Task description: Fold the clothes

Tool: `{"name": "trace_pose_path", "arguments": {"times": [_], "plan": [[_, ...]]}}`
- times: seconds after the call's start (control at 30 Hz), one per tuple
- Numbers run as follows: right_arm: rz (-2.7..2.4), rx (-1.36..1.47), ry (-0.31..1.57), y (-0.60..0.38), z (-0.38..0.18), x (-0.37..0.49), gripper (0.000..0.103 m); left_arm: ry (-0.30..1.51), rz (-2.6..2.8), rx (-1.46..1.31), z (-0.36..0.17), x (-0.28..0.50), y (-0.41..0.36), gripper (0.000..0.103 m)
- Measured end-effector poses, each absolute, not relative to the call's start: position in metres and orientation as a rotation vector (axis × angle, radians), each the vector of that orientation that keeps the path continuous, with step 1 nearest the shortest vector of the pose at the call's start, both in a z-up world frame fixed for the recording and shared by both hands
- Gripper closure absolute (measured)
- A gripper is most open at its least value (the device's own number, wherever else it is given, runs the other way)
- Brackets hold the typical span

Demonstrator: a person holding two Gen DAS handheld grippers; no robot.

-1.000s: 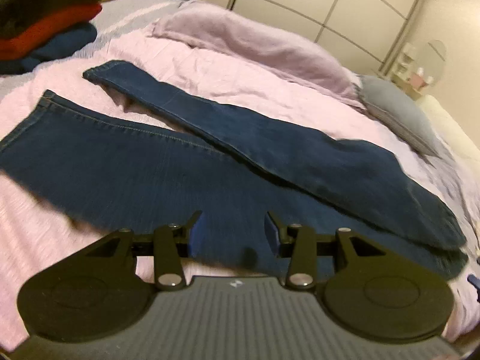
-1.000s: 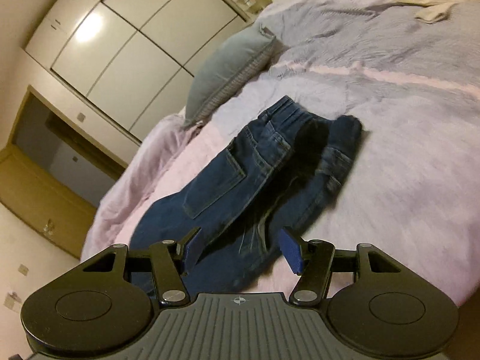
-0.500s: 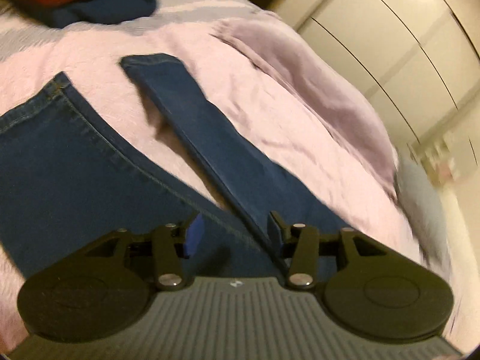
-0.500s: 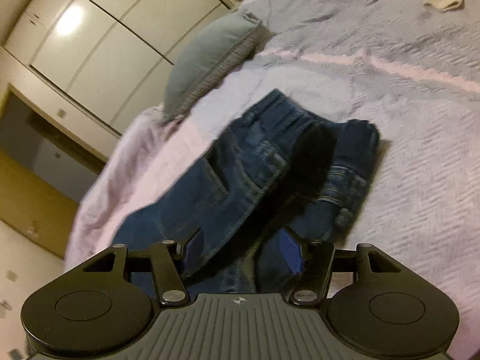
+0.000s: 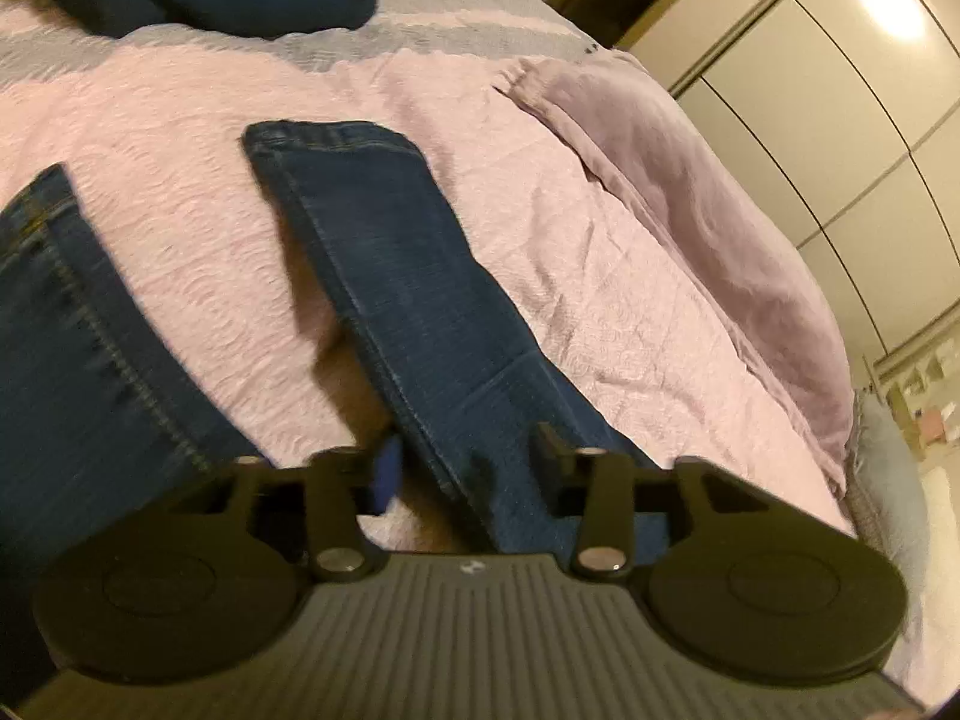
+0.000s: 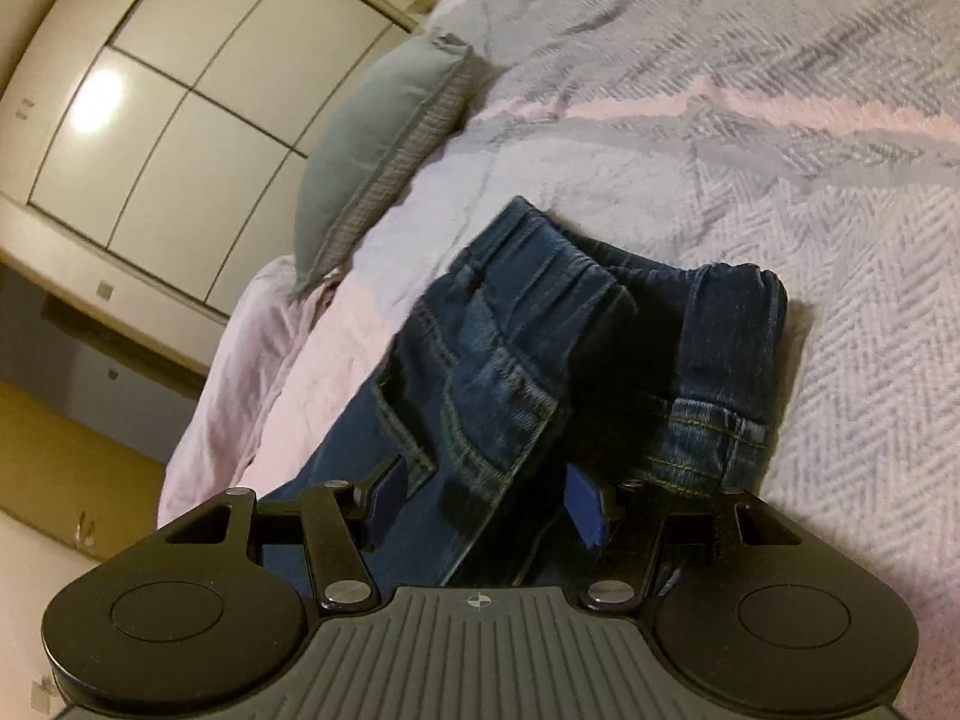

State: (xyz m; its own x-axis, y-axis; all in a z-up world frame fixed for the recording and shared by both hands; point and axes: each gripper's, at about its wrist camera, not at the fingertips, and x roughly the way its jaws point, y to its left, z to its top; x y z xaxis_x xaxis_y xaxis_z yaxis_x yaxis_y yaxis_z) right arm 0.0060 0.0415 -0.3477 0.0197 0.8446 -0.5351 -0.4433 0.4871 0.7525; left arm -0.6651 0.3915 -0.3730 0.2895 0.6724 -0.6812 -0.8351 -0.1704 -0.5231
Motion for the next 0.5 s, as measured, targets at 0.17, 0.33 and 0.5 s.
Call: {"name": "trace_pose_path", "arguments": {"times": [0.17, 0.33, 0.5], "plan": [[1.057, 0.406, 1.146, 0.051, -0.346, 0.01, 0.08, 0.157, 1.325, -0.918, -0.34, -0.662, 0.367, 0.103], [1.098, 0.368, 1.065, 0.047, -0.326, 0.016, 0.091, 0.116, 1.29, -0.712, -0.286, -0.668, 0.31, 0.102], [1.1, 0.434, 1.057, 0.017, -0.318, 0.034, 0.092, 0.139, 1.325, -0.641, -0.3, -0.687, 0.237, 0.101]]}}
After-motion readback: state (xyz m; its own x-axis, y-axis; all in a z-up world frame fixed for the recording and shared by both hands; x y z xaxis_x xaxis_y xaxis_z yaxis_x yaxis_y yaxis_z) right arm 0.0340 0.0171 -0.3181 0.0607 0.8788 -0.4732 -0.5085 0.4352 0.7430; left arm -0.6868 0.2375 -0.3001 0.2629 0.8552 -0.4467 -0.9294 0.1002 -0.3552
